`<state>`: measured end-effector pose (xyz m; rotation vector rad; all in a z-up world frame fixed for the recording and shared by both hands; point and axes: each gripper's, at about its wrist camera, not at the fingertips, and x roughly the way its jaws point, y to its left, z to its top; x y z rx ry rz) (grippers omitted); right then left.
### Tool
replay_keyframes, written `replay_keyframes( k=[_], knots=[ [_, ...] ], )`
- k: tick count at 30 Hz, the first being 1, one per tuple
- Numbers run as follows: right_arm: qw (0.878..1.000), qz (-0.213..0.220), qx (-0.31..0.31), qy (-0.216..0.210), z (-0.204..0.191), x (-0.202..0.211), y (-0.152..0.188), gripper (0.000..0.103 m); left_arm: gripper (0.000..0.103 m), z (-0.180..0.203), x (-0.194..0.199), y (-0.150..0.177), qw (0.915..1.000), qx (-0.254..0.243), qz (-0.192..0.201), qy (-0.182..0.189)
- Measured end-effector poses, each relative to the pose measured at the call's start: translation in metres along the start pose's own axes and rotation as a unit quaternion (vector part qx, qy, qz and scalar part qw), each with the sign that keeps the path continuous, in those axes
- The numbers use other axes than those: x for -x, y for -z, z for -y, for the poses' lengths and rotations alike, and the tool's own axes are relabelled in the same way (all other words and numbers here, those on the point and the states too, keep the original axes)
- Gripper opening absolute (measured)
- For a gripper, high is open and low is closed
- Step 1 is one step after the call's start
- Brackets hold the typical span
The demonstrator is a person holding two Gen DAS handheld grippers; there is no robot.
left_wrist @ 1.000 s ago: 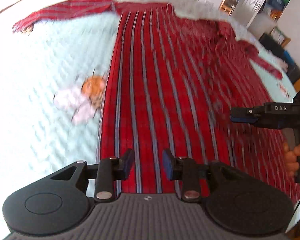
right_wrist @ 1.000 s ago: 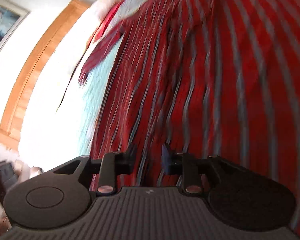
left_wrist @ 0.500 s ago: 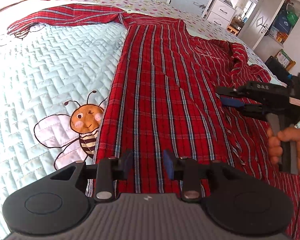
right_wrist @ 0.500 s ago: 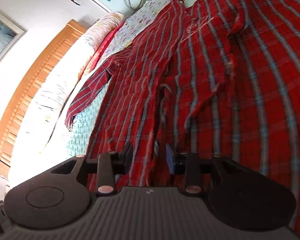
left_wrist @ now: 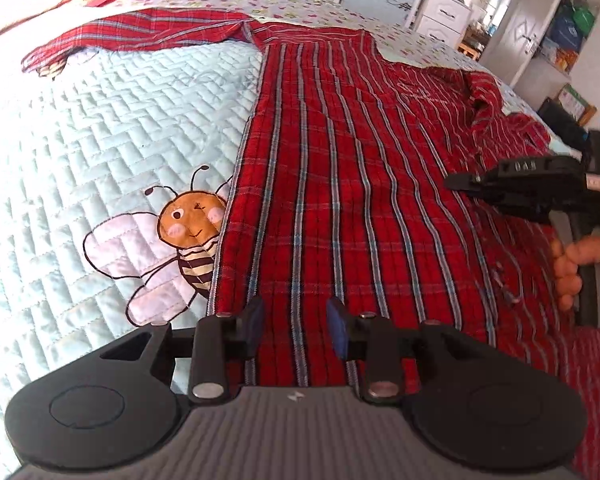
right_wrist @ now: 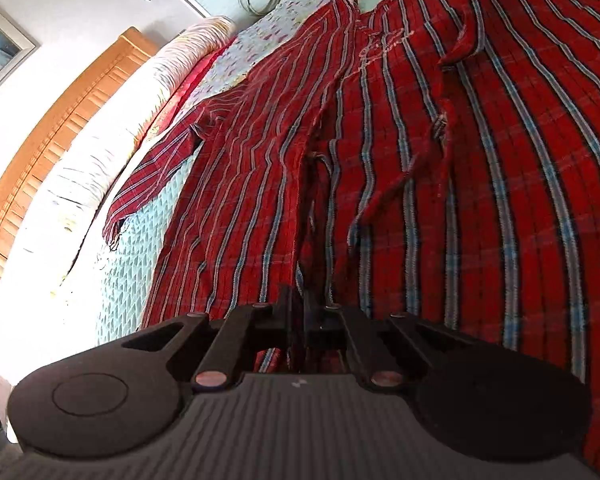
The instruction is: Fold clothes
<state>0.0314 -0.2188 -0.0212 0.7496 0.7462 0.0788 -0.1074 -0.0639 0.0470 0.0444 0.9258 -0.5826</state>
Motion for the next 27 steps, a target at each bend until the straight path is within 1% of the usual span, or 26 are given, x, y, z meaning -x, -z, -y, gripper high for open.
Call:
replay_keyframes(
  k=[3,5,6,8,10,11,12,15,17,18,20,21,22,23,24,26,27],
  knots=[
    [0.999,-0.007,-0.023,-0.022,0.006,-0.002,-0.001,0.007,0.036,-0.002,0.001,-0.001,1.0,0.002,-0.002,-0.002],
    [0.999,-0.007,-0.027,-0.019,0.008,0.0,-0.002,0.007,0.036,-0.004,0.003,-0.004,0.9999,0.015,-0.005,-0.003],
    [1.0,-0.006,-0.026,-0.015,0.007,0.005,-0.001,0.011,0.036,-0.004,0.005,-0.007,0.9997,0.024,-0.004,-0.001],
    [1.0,0.002,-0.013,-0.005,0.0,0.019,0.002,0.016,0.036,-0.004,0.014,-0.017,0.9989,0.04,0.013,0.019],
    [1.0,0.014,0.008,0.005,-0.008,0.031,0.004,0.021,0.04,0.0,0.017,-0.033,0.9982,0.031,0.037,0.036],
    [0.999,0.024,0.022,0.009,-0.014,0.039,0.005,0.025,0.044,0.002,0.019,-0.041,0.9975,0.025,0.049,0.044],
    [0.999,0.035,0.036,0.014,-0.02,0.045,0.005,0.029,0.046,0.003,0.015,-0.051,0.9967,0.02,0.062,0.048],
    [0.994,0.065,0.082,0.024,-0.04,0.047,-0.006,0.03,0.046,0.004,-0.012,-0.082,0.9942,0.01,0.095,0.051],
    [0.993,0.071,0.089,0.012,-0.042,0.04,-0.015,0.03,0.046,0.006,-0.037,-0.103,0.9931,0.005,0.109,0.042],
    [0.994,0.071,0.081,-0.001,-0.039,0.036,-0.019,0.03,0.047,0.008,-0.05,-0.113,0.9929,-0.001,0.114,0.036],
    [0.996,0.058,0.041,-0.046,-0.027,0.02,-0.027,0.03,0.047,0.011,-0.075,-0.123,0.9906,-0.02,0.134,0.022],
    [0.996,0.042,0.02,-0.069,-0.021,0.005,-0.032,0.03,0.047,0.012,-0.089,-0.125,0.9912,-0.019,0.131,0.002],
    [0.997,0.026,0.003,-0.069,-0.013,-0.011,-0.036,0.03,0.047,0.01,-0.103,-0.125,0.9935,-0.008,0.113,-0.009],
    [0.999,0.013,-0.009,-0.044,-0.002,-0.024,-0.036,0.029,0.047,0.005,-0.115,-0.122,0.9955,0.008,0.094,-0.003],
    [1.0,0.007,-0.005,-0.024,0.006,-0.032,-0.035,0.0,0.046,0.001,-0.122,-0.117,0.9956,0.019,0.092,0.0],
    [0.999,0.012,0.04,0.003,0.009,-0.033,-0.035,0.0,0.048,0.008,-0.118,-0.111,0.9945,-0.004,0.104,-0.011],
    [0.999,0.013,0.048,0.012,0.005,-0.029,-0.037,0.0,0.048,0.014,-0.115,-0.109,0.9942,-0.021,0.104,-0.019]
  ],
)
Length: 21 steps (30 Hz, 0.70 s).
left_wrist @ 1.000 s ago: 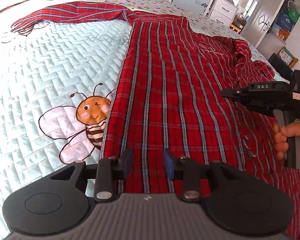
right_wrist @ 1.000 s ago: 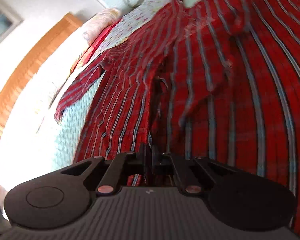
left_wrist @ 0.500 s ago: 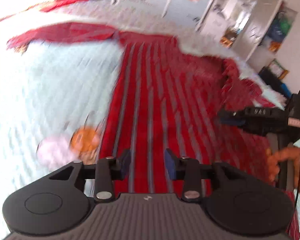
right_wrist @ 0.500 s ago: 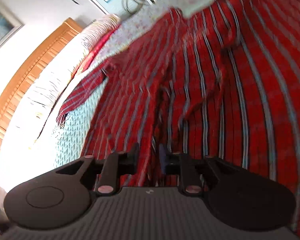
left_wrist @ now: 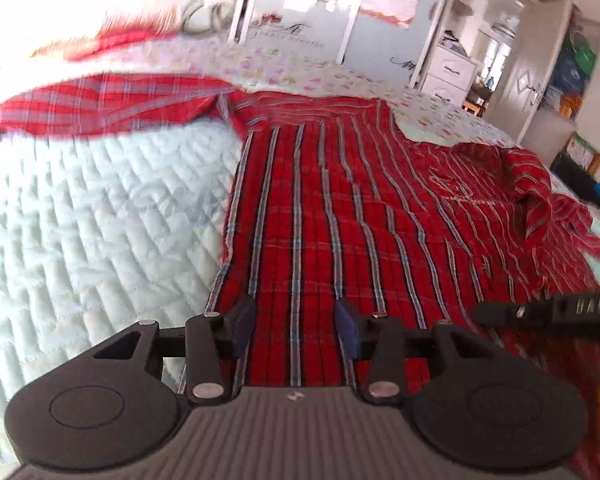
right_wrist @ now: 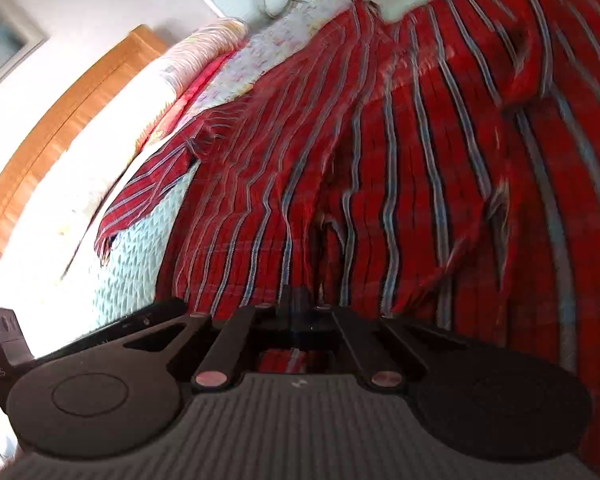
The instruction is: Fold clothes
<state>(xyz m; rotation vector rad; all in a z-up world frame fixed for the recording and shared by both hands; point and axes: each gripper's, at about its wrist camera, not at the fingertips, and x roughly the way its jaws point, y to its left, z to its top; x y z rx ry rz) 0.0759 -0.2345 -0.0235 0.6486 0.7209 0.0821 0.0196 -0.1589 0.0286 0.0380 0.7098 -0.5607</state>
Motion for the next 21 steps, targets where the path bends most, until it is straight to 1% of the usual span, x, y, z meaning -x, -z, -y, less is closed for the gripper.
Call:
replay_keyframes(
  k=[1,3,4,5,6,7,9,10,11,12,13,14,16,17,18,20,21],
  knots=[
    [1.0,0.004,0.008,0.006,-0.005,0.004,-0.002,0.0,0.048,0.003,0.004,-0.001,1.0,-0.008,0.003,0.004],
    [1.0,0.012,0.022,0.012,-0.014,0.011,-0.006,0.011,0.048,0.007,0.012,-0.003,0.9996,-0.014,0.014,0.019],
    [1.0,0.02,0.023,0.002,-0.017,0.015,-0.007,0.014,0.049,0.009,0.015,-0.003,0.9992,-0.014,0.023,0.03],
    [0.999,0.025,0.02,-0.012,-0.019,0.017,-0.01,0.023,0.055,0.01,0.011,-0.002,0.9992,-0.014,0.023,0.03],
    [0.999,0.03,0.015,-0.028,-0.02,0.016,-0.014,0.028,0.059,0.011,0.004,-0.001,0.9993,-0.013,0.02,0.027],
    [0.998,0.033,0.01,-0.043,-0.023,0.012,-0.02,0.029,0.059,0.01,-0.006,0.002,0.9997,-0.006,0.007,0.023],
    [0.997,0.025,-0.003,-0.071,-0.026,-0.005,-0.031,0.032,0.061,0.01,-0.013,0.007,0.9995,-0.006,0.023,0.021],
    [0.996,0.014,-0.013,-0.083,-0.025,-0.019,-0.038,0.035,0.061,0.011,-0.012,0.006,0.9995,-0.008,0.023,0.019],
    [0.996,0.001,-0.021,-0.081,-0.022,-0.033,-0.044,0.036,0.062,0.013,-0.012,0.004,0.9996,-0.009,0.02,0.018],
    [0.998,-0.011,-0.025,-0.056,-0.015,-0.044,-0.046,0.023,0.062,0.013,-0.01,0.003,0.9996,-0.006,0.016,0.021],
    [0.999,-0.019,-0.025,-0.026,-0.007,-0.049,-0.047,0.0,0.062,0.013,-0.008,0.002,0.9996,-0.002,0.012,0.027],
    [1.0,-0.022,-0.022,-0.006,-0.004,-0.05,-0.048,0.0,0.061,0.01,-0.005,-0.001,0.9989,0.008,0.014,0.044],
    [1.0,-0.009,-0.005,0.006,-0.01,-0.042,-0.053,0.001,0.062,0.002,0.0,-0.012,0.9959,0.028,0.025,0.082],
    [1.0,-0.003,-0.002,0.003,-0.011,-0.04,-0.055,0.01,0.062,0.001,-0.002,-0.019,0.9949,0.029,0.032,0.09],
    [1.0,0.002,-0.007,-0.013,-0.01,-0.041,-0.056,0.02,0.062,-0.001,-0.007,-0.027,0.9943,0.03,0.036,0.095],
    [0.999,0.013,-0.016,-0.046,-0.008,-0.044,-0.058,0.03,0.062,-0.011,-0.029,-0.041,0.9932,0.045,0.036,0.101],
    [0.999,0.012,-0.021,-0.048,-0.005,-0.049,-0.058,0.029,0.062,-0.018,-0.043,-0.045,0.9927,0.057,0.035,0.101]
  ],
)
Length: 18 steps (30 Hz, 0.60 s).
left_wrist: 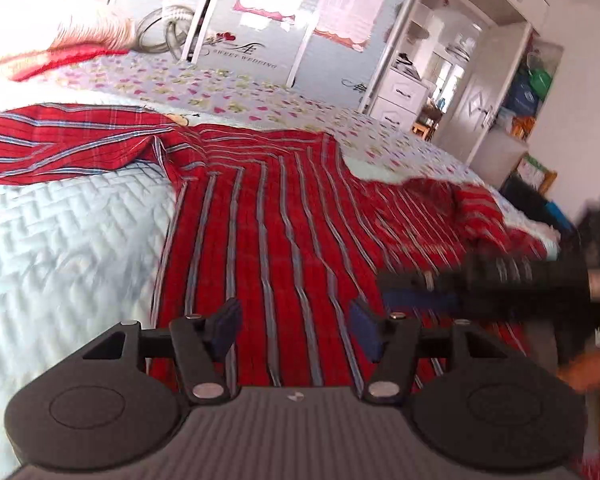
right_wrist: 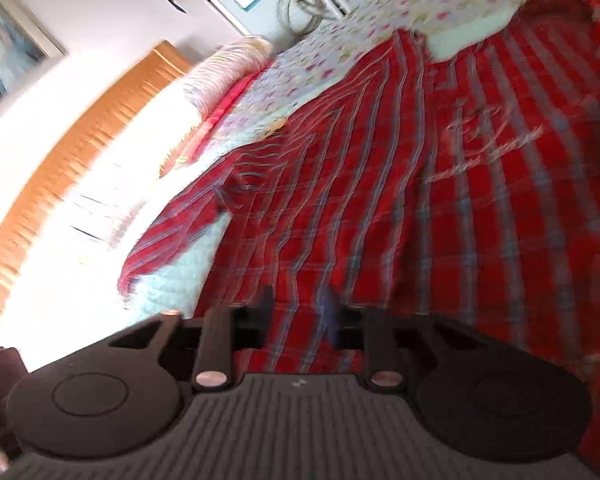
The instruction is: Fold clothes
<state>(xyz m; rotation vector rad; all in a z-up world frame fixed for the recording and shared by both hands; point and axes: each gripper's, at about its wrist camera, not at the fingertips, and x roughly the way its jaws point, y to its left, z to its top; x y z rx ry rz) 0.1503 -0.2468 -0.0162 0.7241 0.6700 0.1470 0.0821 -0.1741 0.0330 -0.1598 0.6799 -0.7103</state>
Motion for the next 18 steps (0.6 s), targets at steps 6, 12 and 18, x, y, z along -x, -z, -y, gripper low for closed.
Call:
replay_keyframes(
  k=[6,12,18],
  knots=[
    [0.998,0.028,-0.031,0.04,0.016,0.004,0.001,0.023,0.055,-0.001,-0.017,0.012,0.9988,-0.024,0.002,-0.044],
    [0.999,0.033,-0.013,0.023,0.019,0.017,-0.004,0.03,0.062,0.037,-0.02,0.013,0.9868,-0.103,-0.005,-0.125],
    [0.99,0.121,0.05,0.056,0.014,0.087,-0.011,0.04,0.082,0.09,-0.021,0.01,0.9688,-0.173,0.098,-0.149]
  ],
)
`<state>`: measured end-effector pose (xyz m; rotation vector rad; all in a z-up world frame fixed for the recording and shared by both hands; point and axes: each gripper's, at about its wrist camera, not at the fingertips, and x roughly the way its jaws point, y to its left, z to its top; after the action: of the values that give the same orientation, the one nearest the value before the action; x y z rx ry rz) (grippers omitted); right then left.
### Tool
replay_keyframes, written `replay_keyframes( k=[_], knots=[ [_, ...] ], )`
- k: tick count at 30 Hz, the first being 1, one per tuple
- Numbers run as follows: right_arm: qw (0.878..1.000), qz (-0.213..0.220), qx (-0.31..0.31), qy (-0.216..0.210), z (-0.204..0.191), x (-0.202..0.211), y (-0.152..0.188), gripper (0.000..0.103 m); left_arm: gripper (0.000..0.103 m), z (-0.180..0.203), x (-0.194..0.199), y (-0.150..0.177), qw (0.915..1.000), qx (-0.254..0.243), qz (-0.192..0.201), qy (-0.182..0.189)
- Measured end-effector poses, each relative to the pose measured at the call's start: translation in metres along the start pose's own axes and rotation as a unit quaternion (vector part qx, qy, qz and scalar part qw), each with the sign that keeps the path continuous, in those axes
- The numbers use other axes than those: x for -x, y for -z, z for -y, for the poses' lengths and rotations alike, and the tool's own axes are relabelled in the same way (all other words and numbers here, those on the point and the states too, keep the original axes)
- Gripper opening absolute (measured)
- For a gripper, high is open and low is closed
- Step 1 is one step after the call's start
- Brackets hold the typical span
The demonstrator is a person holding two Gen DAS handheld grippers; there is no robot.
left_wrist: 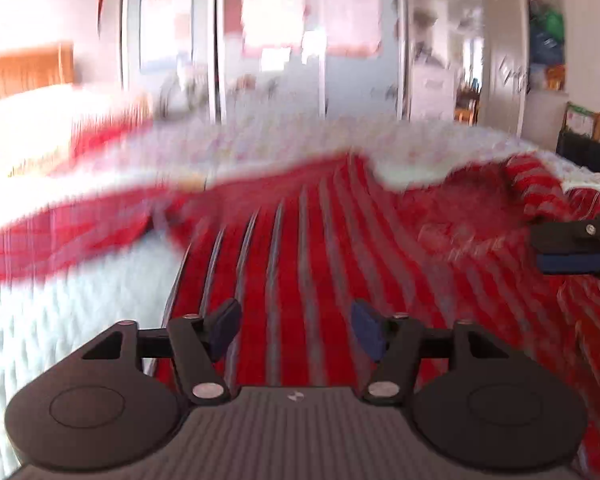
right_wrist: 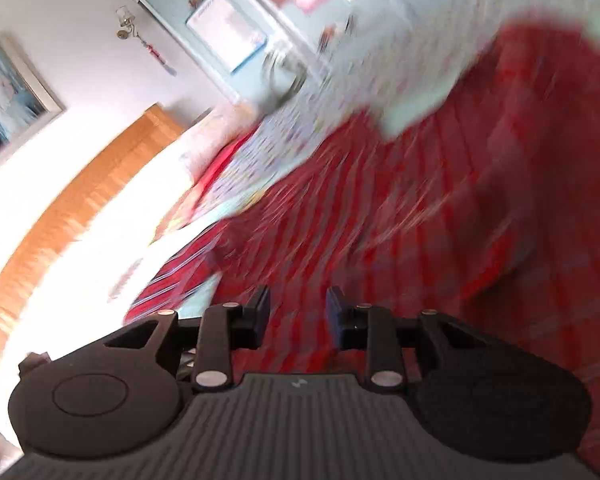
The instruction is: Fold clothes
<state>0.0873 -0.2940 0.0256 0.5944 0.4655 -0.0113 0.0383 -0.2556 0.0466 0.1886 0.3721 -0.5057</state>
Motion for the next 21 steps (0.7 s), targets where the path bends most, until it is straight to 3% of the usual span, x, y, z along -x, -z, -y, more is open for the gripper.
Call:
replay_keyframes(
  k=[3,7,9,11,14,17,19,21],
  knots=[
    [0.995,0.0,0.085,0.044,0.004,0.005,-0.027,0.049,0.087,0.025,-0.013,0.002,0.9966,-0.024,0.056,-0.055],
    [0.983,-0.006,0.171,0.071,0.012,-0.01,-0.073,0.049,0.09,0.03,-0.027,0.008,0.9912,-0.008,0.035,-0.127],
    [0.975,-0.016,0.206,0.08,0.017,-0.028,-0.096,0.049,0.103,0.019,-0.023,0.007,0.9916,0.023,0.046,-0.119],
    [0.971,0.0,0.21,0.111,0.027,-0.039,-0.117,0.049,0.103,0.006,-0.022,0.002,0.9917,0.062,0.06,-0.096],
    [0.96,0.028,0.224,0.169,0.047,-0.052,-0.145,0.049,0.103,-0.004,-0.05,-0.017,0.9878,0.118,0.048,-0.089],
    [0.933,-0.001,0.289,0.213,0.061,-0.073,-0.159,0.049,0.103,-0.003,-0.077,-0.03,0.9795,0.16,0.067,-0.103],
    [0.909,-0.021,0.342,0.238,0.067,-0.087,-0.16,0.049,0.103,0.004,-0.089,-0.028,0.9746,0.162,0.089,-0.127],
    [0.884,-0.043,0.391,0.251,0.069,-0.101,-0.157,0.048,0.103,0.009,-0.096,-0.024,0.9729,0.159,0.083,-0.146]
  ],
)
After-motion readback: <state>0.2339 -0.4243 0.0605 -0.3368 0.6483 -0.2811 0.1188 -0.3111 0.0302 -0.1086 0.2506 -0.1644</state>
